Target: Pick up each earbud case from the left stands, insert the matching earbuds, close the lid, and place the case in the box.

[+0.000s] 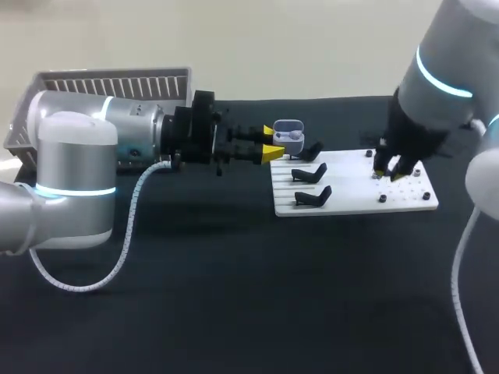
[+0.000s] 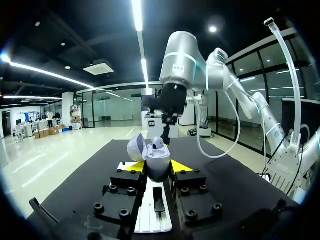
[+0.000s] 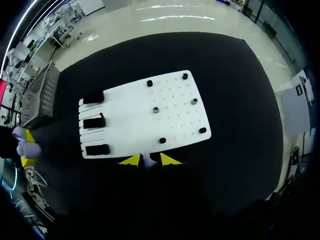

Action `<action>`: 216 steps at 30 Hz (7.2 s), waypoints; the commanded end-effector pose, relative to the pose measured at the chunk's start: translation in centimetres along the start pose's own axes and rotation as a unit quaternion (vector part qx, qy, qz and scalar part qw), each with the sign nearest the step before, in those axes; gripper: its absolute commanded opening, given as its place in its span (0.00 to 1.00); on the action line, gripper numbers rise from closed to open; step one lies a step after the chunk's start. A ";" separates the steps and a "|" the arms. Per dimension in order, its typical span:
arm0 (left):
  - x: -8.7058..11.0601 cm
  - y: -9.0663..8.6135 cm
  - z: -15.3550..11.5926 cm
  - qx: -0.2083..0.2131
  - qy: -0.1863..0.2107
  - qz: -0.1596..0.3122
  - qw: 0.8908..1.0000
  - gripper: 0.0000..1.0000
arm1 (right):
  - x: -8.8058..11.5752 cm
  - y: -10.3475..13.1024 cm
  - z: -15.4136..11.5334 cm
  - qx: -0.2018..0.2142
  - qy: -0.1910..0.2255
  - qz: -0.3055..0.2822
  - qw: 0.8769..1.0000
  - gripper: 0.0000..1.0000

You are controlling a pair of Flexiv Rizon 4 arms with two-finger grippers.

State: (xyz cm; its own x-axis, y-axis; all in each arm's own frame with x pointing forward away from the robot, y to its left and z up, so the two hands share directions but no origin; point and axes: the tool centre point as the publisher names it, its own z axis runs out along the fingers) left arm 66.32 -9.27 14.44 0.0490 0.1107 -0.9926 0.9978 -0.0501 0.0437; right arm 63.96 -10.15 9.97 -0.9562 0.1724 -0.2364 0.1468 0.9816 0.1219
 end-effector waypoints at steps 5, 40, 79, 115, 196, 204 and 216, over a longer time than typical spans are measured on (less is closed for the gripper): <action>0.1 -0.1 0.0 -0.002 -0.001 0.001 1.000 0.00 | 0.6 2.5 -8.2 -0.019 0.019 -0.062 0.998 0.00; 0.1 -0.1 0.0 -0.002 -0.001 0.001 1.000 0.00 | 0.9 13.3 -14.7 0.017 0.028 -0.195 0.980 0.00; 0.1 -0.1 0.0 -0.002 -0.001 0.001 1.000 0.00 | 0.4 17.5 -8.9 0.024 0.052 -0.281 0.958 0.00; 0.1 -0.1 0.0 -0.002 -0.001 0.001 1.000 0.00 | -0.4 17.7 -6.8 0.014 0.037 -0.288 0.957 0.00; 0.1 -0.1 0.0 -0.002 -0.001 0.001 1.000 0.00 | -6.7 12.6 -3.5 0.021 0.066 -0.102 0.992 1.00; 0.1 -0.1 0.0 -0.002 -0.001 0.001 1.000 0.00 | -4.9 12.5 -4.5 0.014 0.083 -0.111 0.990 1.00; 0.1 -0.1 0.0 -0.002 -0.001 0.001 1.000 0.00 | -4.1 12.1 -5.1 0.021 0.073 -0.121 0.990 1.00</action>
State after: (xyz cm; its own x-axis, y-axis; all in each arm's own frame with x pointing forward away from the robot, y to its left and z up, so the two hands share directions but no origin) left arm 66.31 -9.29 14.43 0.0489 0.1112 -0.9926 0.9978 -0.0498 0.0436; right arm 68.74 0.84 17.41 -0.9928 -0.0960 -0.0710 -0.0998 0.9937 0.0518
